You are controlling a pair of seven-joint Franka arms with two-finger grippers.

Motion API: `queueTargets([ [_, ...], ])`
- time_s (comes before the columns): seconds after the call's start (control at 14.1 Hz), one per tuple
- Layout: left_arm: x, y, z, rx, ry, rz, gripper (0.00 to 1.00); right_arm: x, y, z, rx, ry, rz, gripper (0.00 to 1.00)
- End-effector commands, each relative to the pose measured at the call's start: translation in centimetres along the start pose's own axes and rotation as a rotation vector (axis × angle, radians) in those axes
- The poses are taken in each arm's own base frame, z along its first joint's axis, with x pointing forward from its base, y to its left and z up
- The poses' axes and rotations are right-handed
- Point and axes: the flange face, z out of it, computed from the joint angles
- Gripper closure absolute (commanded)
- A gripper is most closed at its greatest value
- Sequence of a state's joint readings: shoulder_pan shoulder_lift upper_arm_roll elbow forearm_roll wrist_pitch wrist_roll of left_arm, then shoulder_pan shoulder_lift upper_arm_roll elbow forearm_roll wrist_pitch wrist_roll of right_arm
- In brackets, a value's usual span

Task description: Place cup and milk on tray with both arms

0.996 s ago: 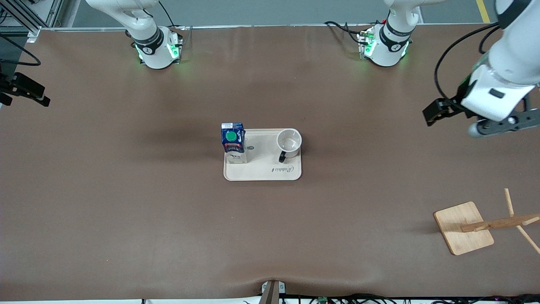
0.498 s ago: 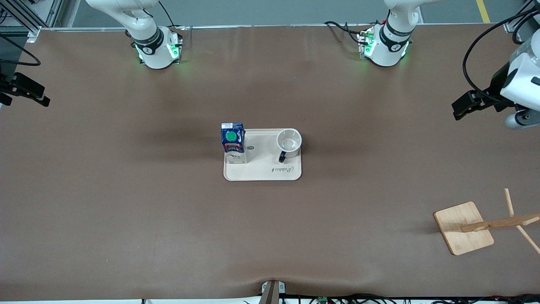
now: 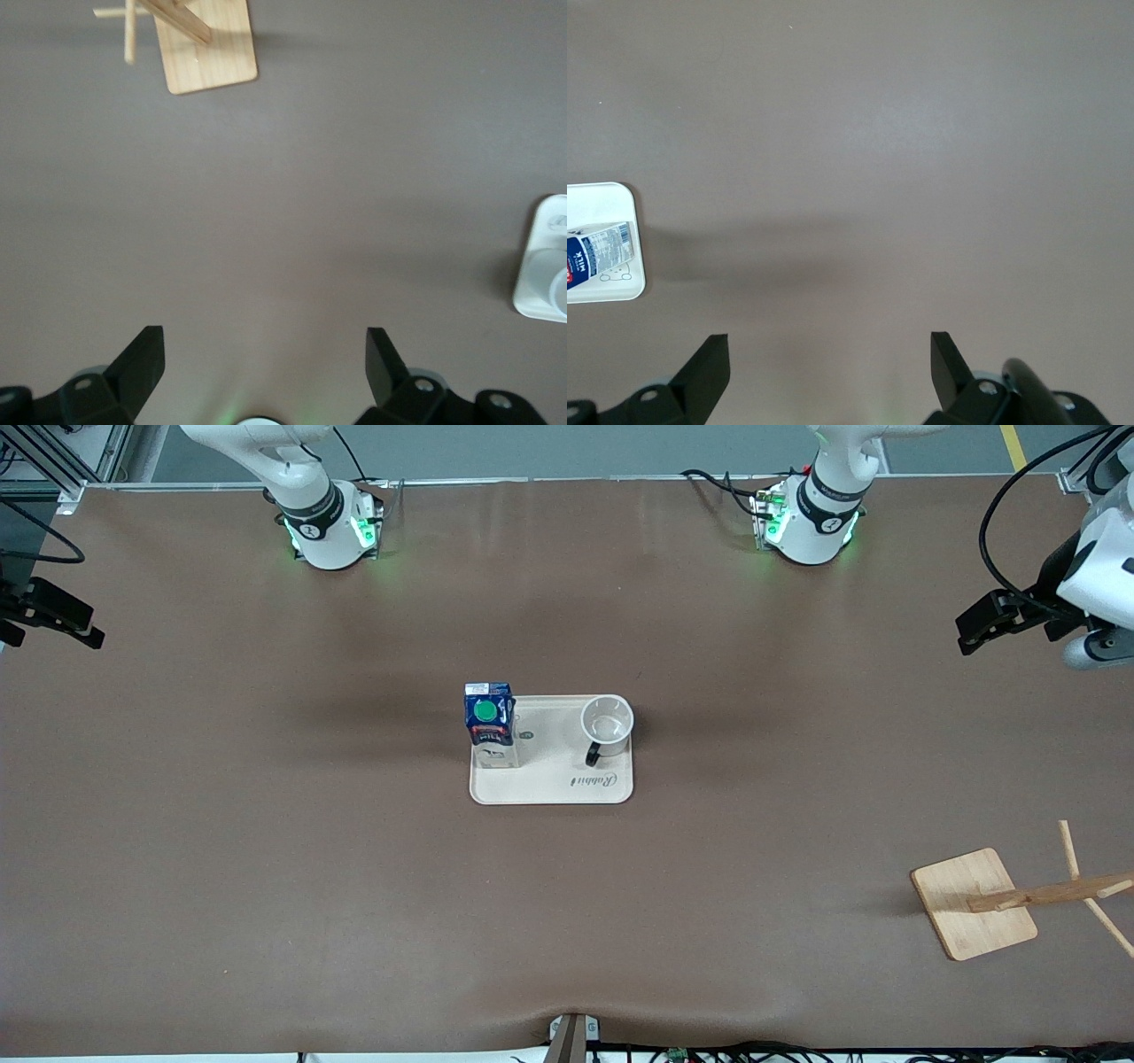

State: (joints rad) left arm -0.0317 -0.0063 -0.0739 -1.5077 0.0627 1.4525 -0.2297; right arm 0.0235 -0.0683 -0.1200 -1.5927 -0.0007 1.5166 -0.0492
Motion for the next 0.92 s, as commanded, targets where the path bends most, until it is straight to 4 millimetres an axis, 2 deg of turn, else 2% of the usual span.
queueTargets([
  [0.0, -1.5, -0.7, 0.0, -0.035, 0.001, 0.006, 0.0, 0.1, 0.5, -0.2, 0.015, 0.001, 0.001, 0.0],
  [0.14, -2.1, -0.8, 0.2, -0.033, -0.004, 0.006, 0.0, 0.1, 0.4, -0.1, 0.015, 0.0, 0.001, 0.0],
  [0.28, -3.0, -0.4, -0.5, -0.038, 0.012, 0.013, 0.0, 0.2, 0.5, 0.0, 0.015, -0.003, 0.002, 0.0],
  [0.5, -2.7, -1.2, -1.0, -0.057, 0.033, 0.011, 0.0, 0.2, 0.5, 0.0, 0.015, -0.002, 0.003, 0.0],
  [0.85, -3.1, -1.0, -1.2, -0.058, 0.061, 0.028, 0.0, 0.2, 0.4, -0.1, 0.016, 0.0, 0.001, 0.0],
])
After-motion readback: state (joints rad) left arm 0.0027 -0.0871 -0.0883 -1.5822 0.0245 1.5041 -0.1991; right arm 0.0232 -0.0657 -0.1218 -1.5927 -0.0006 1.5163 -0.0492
